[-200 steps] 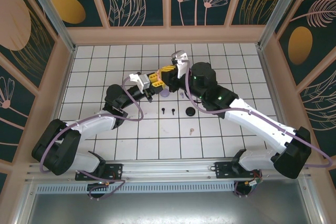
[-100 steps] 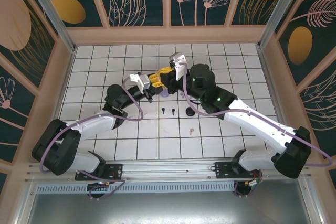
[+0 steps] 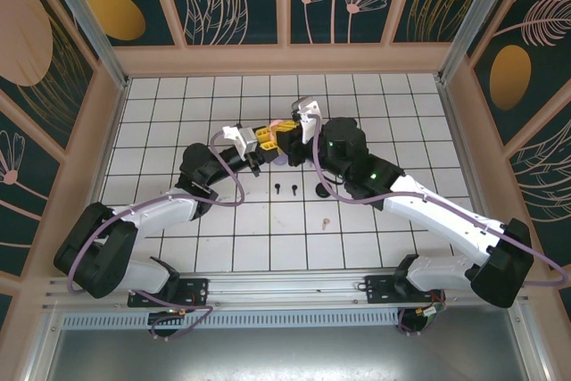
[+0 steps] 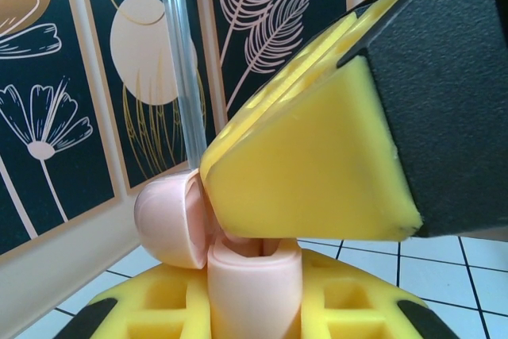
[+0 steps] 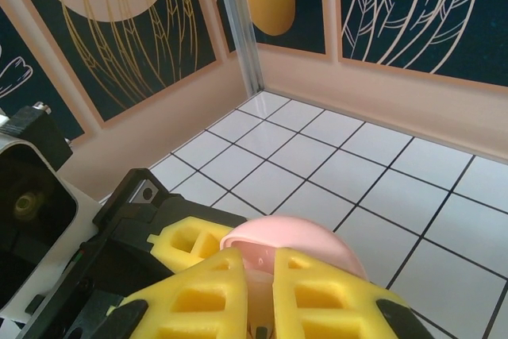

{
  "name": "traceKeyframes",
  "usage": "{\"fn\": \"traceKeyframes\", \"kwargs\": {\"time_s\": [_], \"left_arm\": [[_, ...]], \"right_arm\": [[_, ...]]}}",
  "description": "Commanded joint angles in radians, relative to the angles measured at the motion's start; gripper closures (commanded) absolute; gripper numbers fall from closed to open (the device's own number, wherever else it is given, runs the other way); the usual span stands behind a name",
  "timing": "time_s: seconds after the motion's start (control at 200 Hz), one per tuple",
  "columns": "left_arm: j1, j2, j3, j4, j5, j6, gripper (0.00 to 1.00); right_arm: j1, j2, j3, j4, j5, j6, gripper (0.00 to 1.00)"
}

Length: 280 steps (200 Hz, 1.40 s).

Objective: Insert wireless bluetooth earbuds into charging case

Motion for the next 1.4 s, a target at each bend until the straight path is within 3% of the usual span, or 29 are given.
{"fn": "traceKeyframes", "kwargs": {"time_s": [0.0, 0.09, 0.29, 0.566, 0.716, 0.906, 1.106, 1.396], "left_arm": [[0.0, -0.023, 0.028, 0.112, -0.001, -0.01, 1.0], [0.001, -0.021, 0.028, 0.111, -0.001, -0.01, 1.0], [0.0, -0.013, 0.023, 0.114, -0.002, -0.016, 1.0], [0.0, -0.008, -0.015, 0.15, -0.022, -0.037, 1.0], [0.0, -0.009, -0.036, 0.167, -0.032, -0.047, 1.0], [0.0, -0.026, -0.057, 0.172, -0.045, -0.051, 1.0], [0.0, -0.058, -0.083, 0.166, -0.065, -0.054, 1.0], [0.0, -0.098, -0.121, 0.175, -0.082, -0.07, 1.0]], "right_arm": [[-0.004, -0.004, -0.015, -0.081, 0.012, 0.016, 0.88], [-0.004, 0.006, -0.001, -0.098, -0.02, 0.009, 0.84], [-0.004, 0.006, 0.054, -0.121, 0.003, 0.049, 0.51], [-0.018, -0.071, 0.146, -0.154, 0.026, 0.155, 0.28], [-0.058, -0.143, 0.148, -0.201, 0.037, 0.268, 0.26], [-0.08, -0.227, 0.082, -0.344, 0.154, 0.405, 0.27], [-0.101, -0.244, -0.105, -0.53, 0.227, 0.584, 0.27], [-0.076, -0.2, -0.378, -0.603, 0.208, 0.846, 0.3]]}}
